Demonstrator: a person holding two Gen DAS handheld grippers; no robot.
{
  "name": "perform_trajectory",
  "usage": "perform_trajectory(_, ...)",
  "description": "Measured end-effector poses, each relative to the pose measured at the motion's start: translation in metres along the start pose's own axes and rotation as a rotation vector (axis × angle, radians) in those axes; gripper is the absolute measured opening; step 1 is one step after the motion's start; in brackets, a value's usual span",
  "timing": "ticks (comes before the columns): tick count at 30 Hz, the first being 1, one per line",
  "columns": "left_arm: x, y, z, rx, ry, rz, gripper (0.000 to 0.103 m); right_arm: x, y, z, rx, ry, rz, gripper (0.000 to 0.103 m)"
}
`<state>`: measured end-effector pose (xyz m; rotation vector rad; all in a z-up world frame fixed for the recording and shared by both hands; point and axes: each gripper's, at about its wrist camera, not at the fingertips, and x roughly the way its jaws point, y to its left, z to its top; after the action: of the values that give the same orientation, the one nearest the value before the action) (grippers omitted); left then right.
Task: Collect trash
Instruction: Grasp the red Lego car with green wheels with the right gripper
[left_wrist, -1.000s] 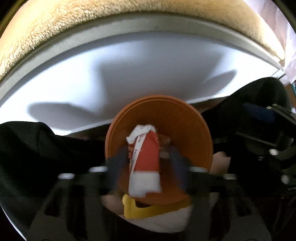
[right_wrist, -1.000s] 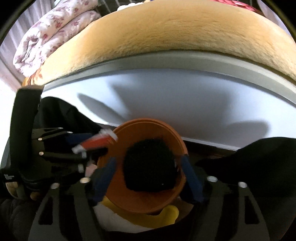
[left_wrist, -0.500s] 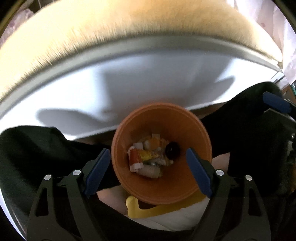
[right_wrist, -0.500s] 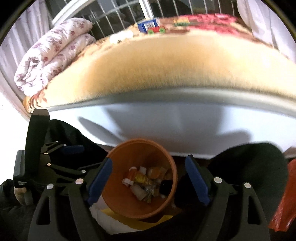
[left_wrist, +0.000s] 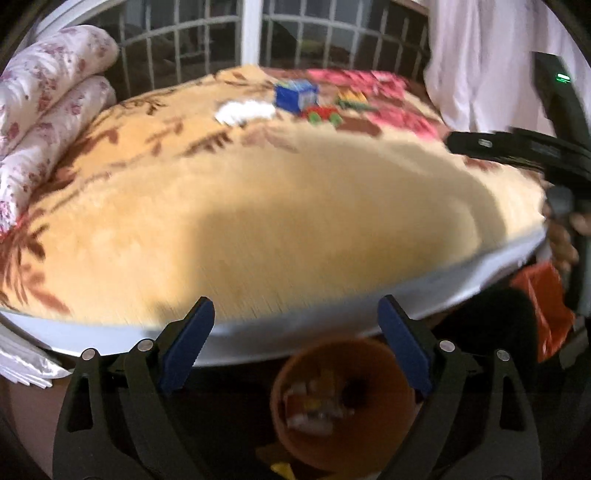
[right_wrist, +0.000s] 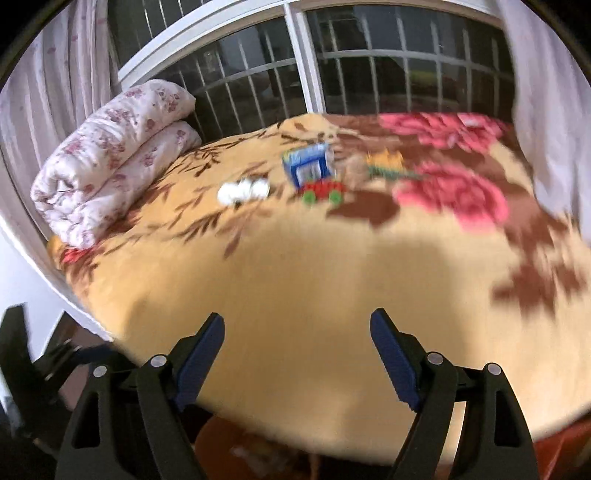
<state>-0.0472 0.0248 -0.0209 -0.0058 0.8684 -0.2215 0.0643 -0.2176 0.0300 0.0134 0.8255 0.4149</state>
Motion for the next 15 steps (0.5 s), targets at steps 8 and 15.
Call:
perform_trajectory(8,0.014,0.017,0.028,-0.084,-0.029,-0.02,0.088,0.115,-0.003,0.092,-0.174,0.004,-0.11,0.087)
perform_trajectory(15,0.03,0.03,0.04,-0.107,-0.017,-0.039,0.088,0.187,-0.008,0.127,-0.261,0.087,-0.115,0.089)
